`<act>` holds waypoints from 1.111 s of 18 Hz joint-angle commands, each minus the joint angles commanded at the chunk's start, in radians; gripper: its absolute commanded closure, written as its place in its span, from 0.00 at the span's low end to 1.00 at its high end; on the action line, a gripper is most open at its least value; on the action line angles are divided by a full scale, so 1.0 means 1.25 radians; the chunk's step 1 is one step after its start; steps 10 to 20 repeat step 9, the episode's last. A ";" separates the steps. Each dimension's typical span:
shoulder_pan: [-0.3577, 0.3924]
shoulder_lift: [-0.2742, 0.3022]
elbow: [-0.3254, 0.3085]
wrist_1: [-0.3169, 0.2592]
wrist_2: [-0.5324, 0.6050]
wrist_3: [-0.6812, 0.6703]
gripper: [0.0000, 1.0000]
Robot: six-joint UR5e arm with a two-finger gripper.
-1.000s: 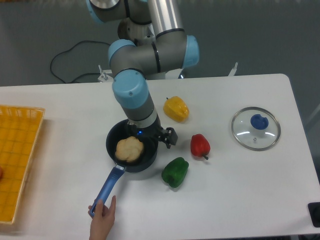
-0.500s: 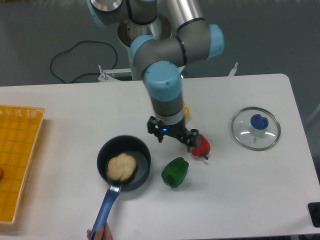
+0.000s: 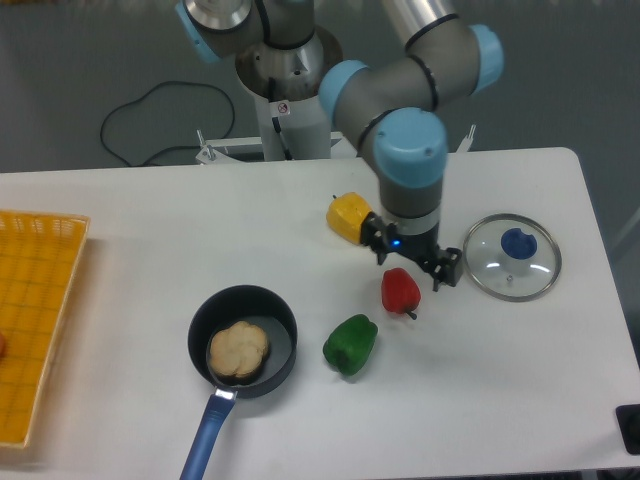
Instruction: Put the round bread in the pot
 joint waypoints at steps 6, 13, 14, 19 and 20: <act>0.034 -0.027 -0.001 0.001 0.006 0.130 0.00; 0.049 -0.034 -0.001 0.005 -0.001 0.132 0.00; 0.049 -0.034 -0.001 0.005 -0.001 0.132 0.00; 0.049 -0.034 -0.001 0.005 -0.001 0.132 0.00; 0.049 -0.034 -0.001 0.005 -0.001 0.132 0.00</act>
